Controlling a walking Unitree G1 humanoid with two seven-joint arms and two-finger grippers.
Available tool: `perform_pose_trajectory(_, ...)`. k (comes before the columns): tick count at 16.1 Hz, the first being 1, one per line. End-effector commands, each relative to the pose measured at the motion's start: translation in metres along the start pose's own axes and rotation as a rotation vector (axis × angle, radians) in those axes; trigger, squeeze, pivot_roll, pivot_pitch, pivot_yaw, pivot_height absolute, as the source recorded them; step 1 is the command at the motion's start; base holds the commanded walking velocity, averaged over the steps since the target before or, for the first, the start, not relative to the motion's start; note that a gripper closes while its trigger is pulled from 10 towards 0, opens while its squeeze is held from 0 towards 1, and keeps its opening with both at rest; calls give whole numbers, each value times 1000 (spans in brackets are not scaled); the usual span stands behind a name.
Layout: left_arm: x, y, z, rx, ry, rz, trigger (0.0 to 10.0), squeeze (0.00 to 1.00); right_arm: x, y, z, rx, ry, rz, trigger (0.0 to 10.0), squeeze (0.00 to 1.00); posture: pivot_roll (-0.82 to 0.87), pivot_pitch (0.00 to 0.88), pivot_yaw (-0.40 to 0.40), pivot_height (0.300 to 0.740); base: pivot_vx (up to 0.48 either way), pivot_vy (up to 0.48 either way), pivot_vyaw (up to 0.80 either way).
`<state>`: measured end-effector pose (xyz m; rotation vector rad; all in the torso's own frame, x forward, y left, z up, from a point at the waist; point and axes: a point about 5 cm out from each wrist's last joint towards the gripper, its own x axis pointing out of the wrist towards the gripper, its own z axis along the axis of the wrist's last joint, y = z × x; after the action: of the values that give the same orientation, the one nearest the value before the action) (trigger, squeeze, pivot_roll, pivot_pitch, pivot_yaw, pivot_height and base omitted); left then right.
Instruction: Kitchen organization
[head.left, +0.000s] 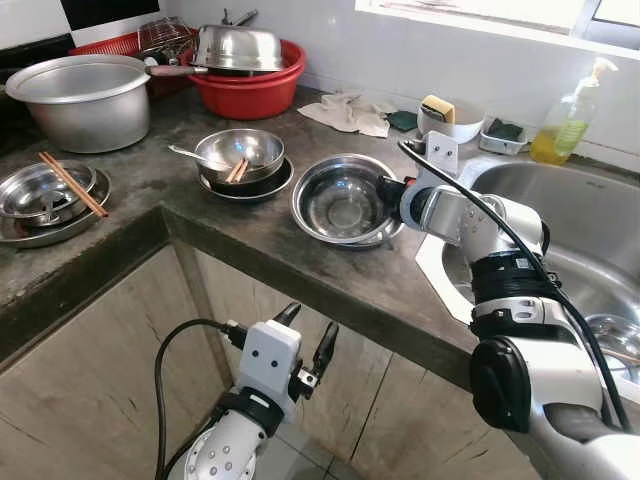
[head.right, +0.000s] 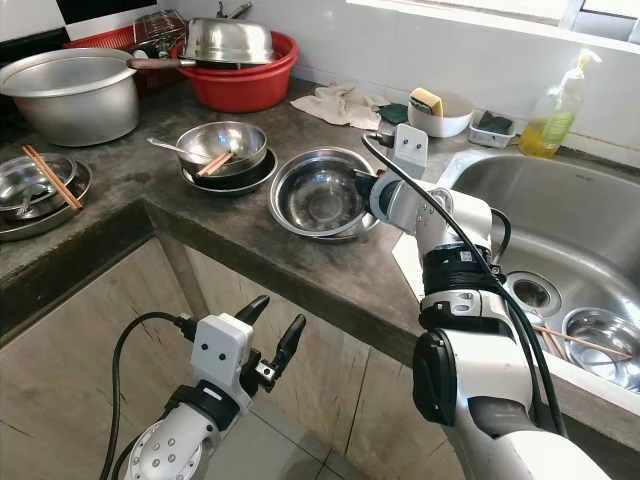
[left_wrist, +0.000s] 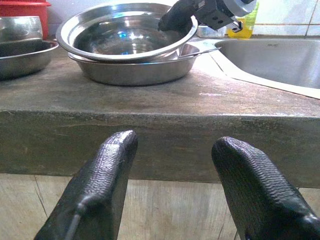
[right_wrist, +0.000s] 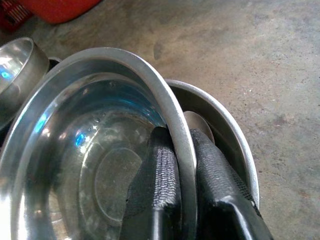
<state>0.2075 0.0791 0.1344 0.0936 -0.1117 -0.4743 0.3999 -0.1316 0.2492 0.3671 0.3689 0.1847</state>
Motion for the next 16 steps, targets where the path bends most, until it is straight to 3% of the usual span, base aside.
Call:
perform_pose_trajectory(1,0,-1,-1,7,2,-2,10000,0,1,-6,-4,4,24,-49,0,0,172,73,-61,740,0,0,0)
perform_pose_trajectory(6,1,0,0,7,-1,-1,10000,0,-2,-5,6,214,-84,-9,0,0,172,78,-62,740,0,0,0)
perform_pose_trajectory(7,1,0,1,7,-4,0,10000,0,-7,-2,10,273,-157,14,0,0,174,80,-62,740,0,0,0)
perform_pose_trajectory(9,2,0,2,7,-5,3,10000,0,-13,1,14,299,-255,26,0,0,171,81,-56,740,0,0,0)
perform_pose_trajectory(12,3,0,3,5,-10,2,10000,0,-26,6,19,208,-433,3,0,0,171,81,-55,740,0,0,0)
perform_pose_trajectory(13,4,0,5,6,-17,5,10000,0,-43,9,29,72,-633,-32,0,0,171,80,-55,740,0,0,0)
perform_pose_trajectory(16,6,2,12,7,-45,15,10000,0,-69,19,32,-221,-800,-72,0,0,170,78,-47,740,0,0,0)
